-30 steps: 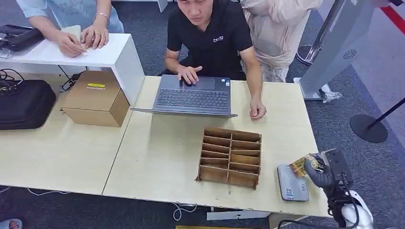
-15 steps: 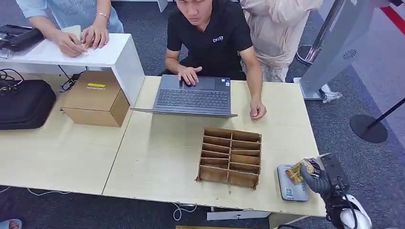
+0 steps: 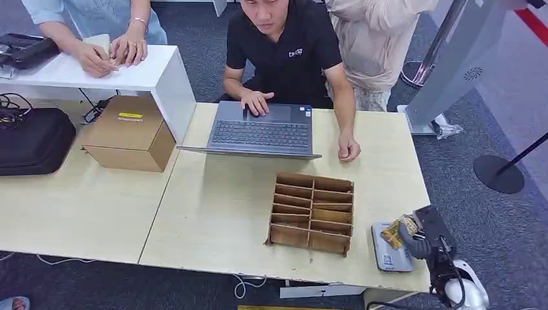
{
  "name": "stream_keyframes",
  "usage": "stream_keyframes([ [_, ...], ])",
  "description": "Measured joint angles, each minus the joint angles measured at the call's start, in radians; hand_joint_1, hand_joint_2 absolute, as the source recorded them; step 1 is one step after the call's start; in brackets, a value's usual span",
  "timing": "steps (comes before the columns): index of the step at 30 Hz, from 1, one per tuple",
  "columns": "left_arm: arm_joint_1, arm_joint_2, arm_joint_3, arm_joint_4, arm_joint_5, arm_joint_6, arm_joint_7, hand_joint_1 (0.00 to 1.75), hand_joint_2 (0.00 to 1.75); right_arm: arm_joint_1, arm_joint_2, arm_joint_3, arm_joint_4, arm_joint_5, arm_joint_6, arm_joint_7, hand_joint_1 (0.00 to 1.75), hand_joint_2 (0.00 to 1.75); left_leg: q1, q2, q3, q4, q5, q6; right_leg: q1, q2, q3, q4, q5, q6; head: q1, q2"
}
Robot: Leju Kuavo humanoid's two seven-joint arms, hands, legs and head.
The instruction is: Pass the card to the sensor for recognition and then transmit it.
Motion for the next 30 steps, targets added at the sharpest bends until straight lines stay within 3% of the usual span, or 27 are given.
stream_keyframes([
  [14,0.0,0.0,0.0,0.0,0.011,0.003,0.0,0.0,1.75,-0.01,0.012,0.001,-0.001,0.075,-0.035,0.007,1.75,1.75,0.0,0.0,0.0,0.0,0.0,0.0,0.0,0.0,0.0,0.0,0.0,0.0,0.0,0.0],
  [25,0.0,0.0,0.0,0.0,0.019,0.003,-0.013,0.0,1.75,-0.022,0.016,-0.002,-0.044,-0.074,0.036,-0.089,1.75,1.75,0.0,0.0,0.0,0.0,0.0,0.0,0.0,0.0,0.0,0.0,0.0,0.0,0.0,0.0],
  [30,0.0,0.0,0.0,0.0,0.022,0.008,-0.015,0.0,1.75,-0.064,0.012,-0.003,-0.082,-0.046,-0.003,-0.127,1.75,1.75,0.0,0.0,0.0,0.0,0.0,0.0,0.0,0.0,0.0,0.0,0.0,0.0,0.0,0.0],
])
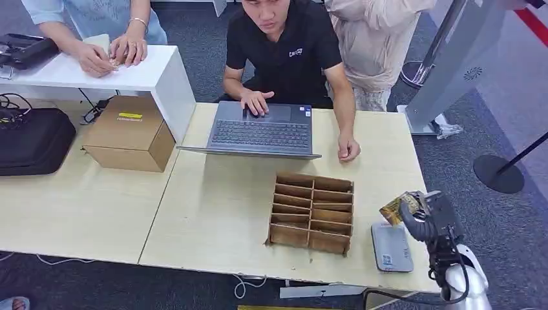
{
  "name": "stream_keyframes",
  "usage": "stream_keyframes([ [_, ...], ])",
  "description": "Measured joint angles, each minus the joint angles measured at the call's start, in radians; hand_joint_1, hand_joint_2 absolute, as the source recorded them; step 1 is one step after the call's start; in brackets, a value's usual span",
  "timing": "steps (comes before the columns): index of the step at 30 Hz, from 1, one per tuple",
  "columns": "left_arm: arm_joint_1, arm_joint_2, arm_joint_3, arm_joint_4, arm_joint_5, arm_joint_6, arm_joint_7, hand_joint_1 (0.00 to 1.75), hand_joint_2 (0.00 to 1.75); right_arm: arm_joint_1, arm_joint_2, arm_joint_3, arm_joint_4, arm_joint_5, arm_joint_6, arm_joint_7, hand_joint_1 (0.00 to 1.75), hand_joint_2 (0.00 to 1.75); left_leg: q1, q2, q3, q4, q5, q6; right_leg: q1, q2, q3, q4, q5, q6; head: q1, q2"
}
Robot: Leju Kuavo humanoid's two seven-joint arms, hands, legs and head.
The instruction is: Pass the card to the sensor for recognition and then transmit it.
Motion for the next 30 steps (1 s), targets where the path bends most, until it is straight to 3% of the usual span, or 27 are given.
stream_keyframes([
  [6,-0.001,-0.002,-0.002,0.0,0.002,-0.002,-0.003,0.0,1.75,-0.111,-0.03,0.054,-0.028,0.169,-0.117,-0.033,1.75,1.75,0.0,0.001,0.0,0.0,0.001,-0.001,0.0,0.001,0.0,0.0,0.001,0.0,0.0,0.0],
  [11,-0.003,-0.001,-0.015,0.0,-0.008,-0.013,-0.011,0.0,1.75,-0.231,-0.049,0.168,-0.02,0.399,-0.247,-0.025,1.75,1.75,0.0,0.001,0.0,0.0,0.003,-0.001,0.0,0.001,-0.001,0.0,0.002,0.0,0.0,0.0],
  [14,-0.004,-0.001,-0.028,0.0,-0.011,-0.017,-0.017,0.0,1.75,-0.323,-0.053,0.24,0.021,0.489,-0.286,-0.018,1.75,1.75,0.0,0.002,-0.001,0.0,0.003,-0.001,0.0,0.002,-0.002,0.002,0.002,0.0,0.0,0.0],
  [18,-0.012,-0.001,-0.04,0.0,-0.012,-0.016,-0.017,0.0,1.75,-0.496,-0.051,0.36,0.145,0.579,-0.309,-0.005,1.75,1.75,0.0,0.002,-0.004,0.0,0.006,-0.001,0.0,0.002,-0.005,0.003,0.005,0.0,0.0,0.0],
  [24,-0.021,-0.002,-0.057,0.0,-0.013,-0.016,-0.016,0.0,1.75,-0.757,0.014,0.518,0.393,0.703,-0.344,0.048,1.75,1.75,0.0,0.0,-0.005,0.0,0.009,-0.004,0.0,0.001,-0.007,0.003,0.006,-0.001,0.0,0.0],
  [30,-0.024,-0.001,-0.072,0.0,-0.019,-0.018,-0.016,0.0,1.75,-0.911,0.055,0.6,0.588,0.757,-0.351,0.065,1.75,1.75,0.0,-0.001,-0.006,0.0,0.009,-0.003,0.0,0.0,-0.007,0.004,0.006,-0.001,0.0,0.0],
])
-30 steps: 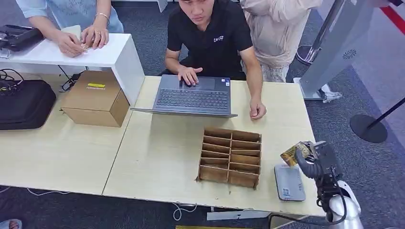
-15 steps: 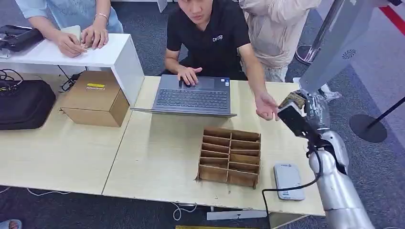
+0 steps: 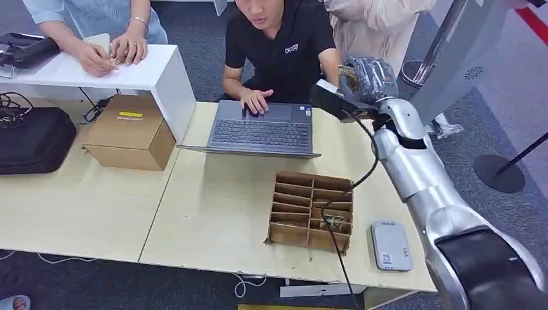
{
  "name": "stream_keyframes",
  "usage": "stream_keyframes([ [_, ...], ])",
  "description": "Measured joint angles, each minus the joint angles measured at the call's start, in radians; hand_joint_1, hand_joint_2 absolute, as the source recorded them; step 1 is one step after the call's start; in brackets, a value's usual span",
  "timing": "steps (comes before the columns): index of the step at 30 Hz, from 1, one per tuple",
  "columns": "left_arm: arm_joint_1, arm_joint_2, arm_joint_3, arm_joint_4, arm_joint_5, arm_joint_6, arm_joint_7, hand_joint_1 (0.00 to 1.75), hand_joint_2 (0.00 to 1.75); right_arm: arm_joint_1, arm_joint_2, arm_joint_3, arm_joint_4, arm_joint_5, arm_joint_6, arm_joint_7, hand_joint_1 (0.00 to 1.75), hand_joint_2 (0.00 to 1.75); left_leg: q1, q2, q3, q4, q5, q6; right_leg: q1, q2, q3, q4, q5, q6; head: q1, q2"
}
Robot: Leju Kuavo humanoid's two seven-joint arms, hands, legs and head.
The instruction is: Pass the card to the sensor for recognition and then transmit it.
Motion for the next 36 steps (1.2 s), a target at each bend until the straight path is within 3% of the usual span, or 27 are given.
stream_keyframes([
  [9,0.0,0.001,-0.004,0.0,0.005,-0.001,0.0,0.0,1.75,-0.097,0.042,0.048,0.174,0.016,-0.019,0.02,1.75,1.75,0.0,0.0,0.0,0.0,0.0,0.0,0.0,0.0,-0.001,0.0,0.0,0.0,0.0,0.0],
  [18,0.0,0.002,-0.005,0.0,0.008,-0.002,0.0,0.0,1.75,-0.124,0.049,0.051,0.244,0.01,-0.024,0.012,1.75,1.75,0.0,0.0,0.0,0.0,0.0,0.0,0.0,0.0,-0.001,0.0,0.001,0.0,0.0,0.0],
  [19,0.0,0.002,-0.005,0.0,0.008,-0.002,0.0,0.0,1.75,-0.124,0.049,0.051,0.248,0.008,-0.024,0.011,1.47,1.75,0.0,0.0,0.0,0.0,0.0,0.0,0.0,0.0,-0.001,0.0,0.001,0.0,0.0,0.0],
  [20,0.0,0.002,-0.005,0.0,0.008,-0.002,0.0,0.0,1.75,-0.124,0.049,0.051,0.251,0.008,-0.024,0.01,0.52,1.75,0.0,0.0,0.0,0.0,0.0,0.0,0.0,0.0,-0.001,0.0,0.001,0.0,0.0,0.0],
  [22,0.0,0.003,-0.006,0.0,0.008,-0.003,0.0,0.0,1.75,-0.124,0.049,0.051,0.258,-0.001,-0.024,0.008,0.0,1.75,0.0,0.0,0.0,0.0,0.0,0.0,0.0,0.0,-0.001,0.0,0.001,0.0,0.0,0.0],
  [36,0.0,0.005,-0.012,0.0,0.02,-0.004,0.0,0.0,1.75,-0.129,0.051,0.011,0.275,-0.073,-0.039,-0.031,0.0,1.75,0.0,0.0,0.0,0.0,0.0,0.0,0.0,0.0,-0.001,0.0,0.001,0.0,0.0,0.0],
])
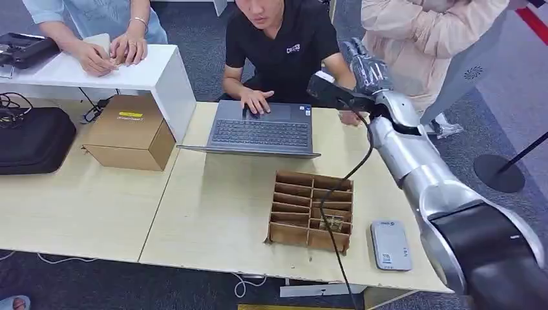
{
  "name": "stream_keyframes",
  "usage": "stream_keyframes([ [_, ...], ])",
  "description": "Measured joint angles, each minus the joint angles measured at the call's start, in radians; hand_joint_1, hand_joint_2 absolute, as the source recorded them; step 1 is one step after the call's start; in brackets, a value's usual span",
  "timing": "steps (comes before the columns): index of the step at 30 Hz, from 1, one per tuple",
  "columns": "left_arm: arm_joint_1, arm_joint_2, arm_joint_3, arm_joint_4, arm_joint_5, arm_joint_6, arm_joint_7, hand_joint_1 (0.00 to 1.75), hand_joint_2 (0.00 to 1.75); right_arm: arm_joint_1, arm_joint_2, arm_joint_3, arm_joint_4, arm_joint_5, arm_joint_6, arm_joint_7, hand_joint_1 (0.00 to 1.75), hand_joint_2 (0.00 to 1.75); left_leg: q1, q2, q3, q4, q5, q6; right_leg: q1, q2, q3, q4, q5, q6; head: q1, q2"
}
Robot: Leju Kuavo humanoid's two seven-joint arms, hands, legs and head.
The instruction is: Pass the card to the sensor for recognition and then transmit it.
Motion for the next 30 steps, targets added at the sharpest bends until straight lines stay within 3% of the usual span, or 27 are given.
stream_keyframes([
  [5,0.0,0.0,0.0,0.001,0.008,0.0,0.0,0.0,1.75,0.005,-0.017,-0.05,-0.019,-0.076,-0.016,-0.047,0.0,1.75,0.0,0.0,0.0,0.0,0.0,0.0,0.0,0.0,-0.001,0.0,0.0,0.0,0.0,0.0],
  [11,0.005,0.0,0.0,0.001,0.034,0.005,0.0,0.0,1.75,0.084,-0.081,-0.159,-0.14,-0.294,0.002,-0.177,0.0,1.75,0.0,-0.001,-0.001,0.0,0.0,0.0,0.0,-0.001,0.0,-0.001,0.0,0.0,0.0,0.0],
  [14,0.007,0.0,0.0,0.001,0.048,0.007,-0.002,0.0,1.75,0.173,-0.109,-0.22,-0.259,-0.421,0.037,-0.216,0.0,1.75,0.0,-0.001,-0.001,0.0,0.0,0.0,0.0,-0.001,-0.001,-0.001,0.0,0.0,0.0,0.0],
  [22,0.016,-0.004,0.0,0.002,0.072,0.023,-0.014,0.0,1.75,0.43,-0.182,-0.395,-0.638,-0.695,0.164,-0.212,0.0,1.75,0.0,-0.003,-0.002,0.0,-0.001,0.001,0.0,-0.003,-0.002,-0.002,0.0,0.001,0.001,0.0],
  [25,0.019,-0.006,0.0,0.002,0.082,0.024,-0.019,0.0,1.75,0.573,-0.212,-0.48,-0.781,-0.806,0.225,-0.25,0.0,1.75,0.0,-0.005,-0.003,0.0,-0.002,0.002,0.0,-0.006,-0.001,-0.002,-0.001,0.001,0.0,0.0],
  [30,0.02,-0.008,0.0,0.002,0.089,0.028,-0.02,0.0,1.75,0.771,-0.214,-0.617,-0.97,-0.895,0.31,-0.276,0.0,1.75,0.0,-0.004,-0.003,0.0,-0.002,0.002,0.0,-0.005,-0.003,-0.003,-0.001,0.001,0.0,0.0],
])
